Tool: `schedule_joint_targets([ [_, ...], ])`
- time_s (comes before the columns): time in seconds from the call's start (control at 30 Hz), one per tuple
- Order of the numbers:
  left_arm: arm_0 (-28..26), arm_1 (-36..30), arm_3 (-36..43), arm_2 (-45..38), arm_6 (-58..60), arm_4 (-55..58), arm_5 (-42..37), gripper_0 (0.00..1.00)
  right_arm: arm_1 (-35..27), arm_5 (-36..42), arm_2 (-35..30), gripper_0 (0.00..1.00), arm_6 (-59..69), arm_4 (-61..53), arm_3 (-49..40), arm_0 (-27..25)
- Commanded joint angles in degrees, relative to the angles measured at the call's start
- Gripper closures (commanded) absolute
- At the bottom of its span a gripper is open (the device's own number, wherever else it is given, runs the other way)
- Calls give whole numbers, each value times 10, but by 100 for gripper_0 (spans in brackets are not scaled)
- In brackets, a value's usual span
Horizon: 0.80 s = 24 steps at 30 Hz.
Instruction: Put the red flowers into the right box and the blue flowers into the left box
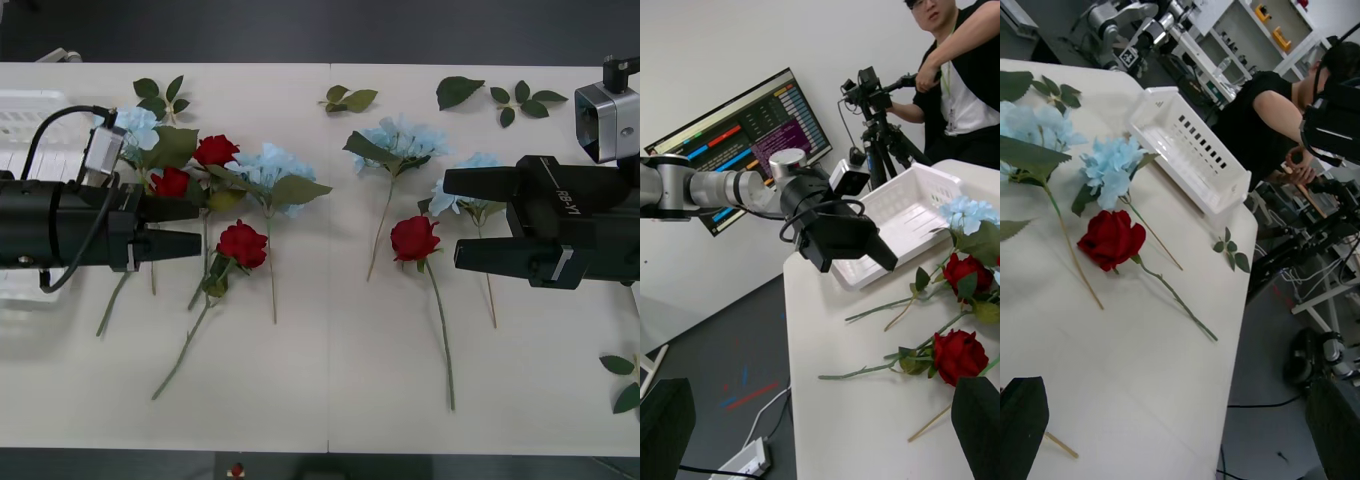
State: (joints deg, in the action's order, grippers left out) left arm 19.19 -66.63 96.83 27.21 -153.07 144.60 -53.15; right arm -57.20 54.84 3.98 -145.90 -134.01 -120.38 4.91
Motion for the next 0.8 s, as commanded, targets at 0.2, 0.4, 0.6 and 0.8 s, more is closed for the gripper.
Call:
schedule_joint_targets([
  [0.2, 81, -47, -116, -10, -19, -29, -1, 0, -5, 0, 1, 0, -18, -1, -9, 13],
  [0.4, 114, -47, -182, -10, 11, -118, -10, 0, -5, 0, 1, 0, -18, -1, -9, 13],
  [0.6, 133, -47, -194, -11, 189, -226, -9, 0, -43, -5, -26, 0, -12, -2, 4, 15],
  [0.8, 142, -46, -152, -11, 350, -355, 30, 0, -91, -34, -30, 0, 78, 2, 4, 14],
])
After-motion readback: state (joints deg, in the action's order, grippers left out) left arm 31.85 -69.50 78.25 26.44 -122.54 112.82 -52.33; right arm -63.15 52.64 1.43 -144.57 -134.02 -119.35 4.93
